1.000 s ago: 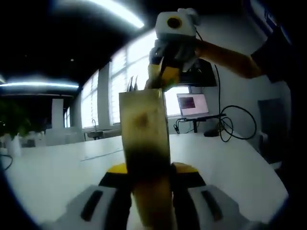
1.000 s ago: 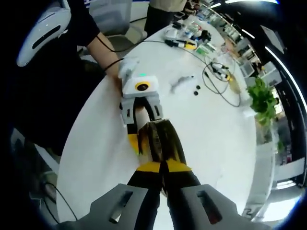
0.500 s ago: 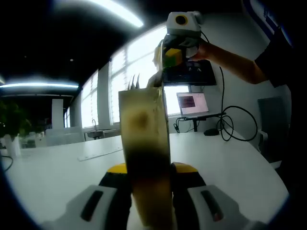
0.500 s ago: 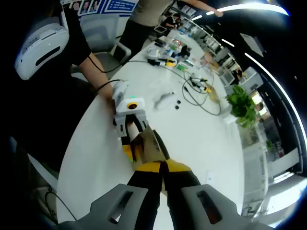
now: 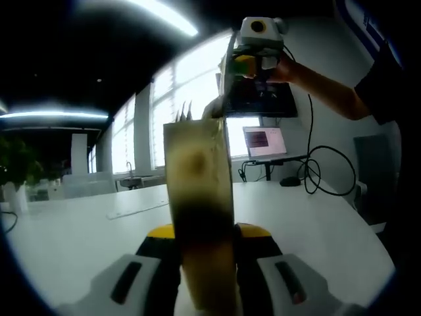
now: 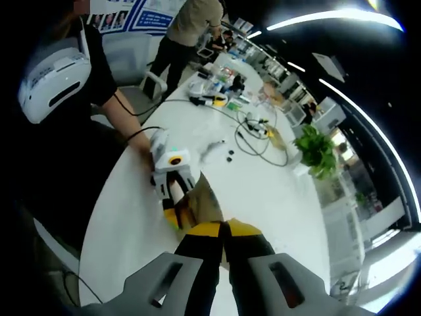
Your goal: Extract single mask from mask box in order stack masks on table
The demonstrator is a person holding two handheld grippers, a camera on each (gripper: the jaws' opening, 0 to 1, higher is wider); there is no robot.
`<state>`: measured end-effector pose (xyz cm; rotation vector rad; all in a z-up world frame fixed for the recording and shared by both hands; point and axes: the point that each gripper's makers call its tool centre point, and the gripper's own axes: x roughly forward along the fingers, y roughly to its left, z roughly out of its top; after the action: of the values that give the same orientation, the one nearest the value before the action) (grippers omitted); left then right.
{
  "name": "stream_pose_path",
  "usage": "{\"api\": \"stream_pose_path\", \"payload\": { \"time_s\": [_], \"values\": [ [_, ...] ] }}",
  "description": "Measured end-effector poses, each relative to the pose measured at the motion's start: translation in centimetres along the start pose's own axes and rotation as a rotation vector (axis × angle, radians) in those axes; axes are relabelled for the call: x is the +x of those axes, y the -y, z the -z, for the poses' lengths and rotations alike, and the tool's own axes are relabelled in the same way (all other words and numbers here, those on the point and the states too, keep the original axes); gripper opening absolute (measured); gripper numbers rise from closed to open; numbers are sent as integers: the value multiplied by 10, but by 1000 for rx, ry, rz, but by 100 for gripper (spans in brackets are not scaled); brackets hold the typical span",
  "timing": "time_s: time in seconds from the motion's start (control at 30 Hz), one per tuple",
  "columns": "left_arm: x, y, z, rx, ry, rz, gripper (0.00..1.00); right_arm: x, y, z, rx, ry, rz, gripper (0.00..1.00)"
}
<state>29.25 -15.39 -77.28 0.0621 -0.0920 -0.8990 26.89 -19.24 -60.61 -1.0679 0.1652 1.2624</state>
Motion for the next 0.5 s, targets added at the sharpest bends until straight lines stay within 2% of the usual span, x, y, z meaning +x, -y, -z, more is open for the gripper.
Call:
{"api": "stream_pose_path", "payload": {
  "time_s": [0.23,0.33,0.5],
  "values": [
    [0,-1,0,10,0,-3,34,-23,9,-6,32,54,90,0],
    [0,0,-1,10,0,-2,34,-36,12,-9,70,109,145,0],
    [-1,0,-1,7,0,-1,34,-53,14,-6,116,131,201,0]
  ]
}}
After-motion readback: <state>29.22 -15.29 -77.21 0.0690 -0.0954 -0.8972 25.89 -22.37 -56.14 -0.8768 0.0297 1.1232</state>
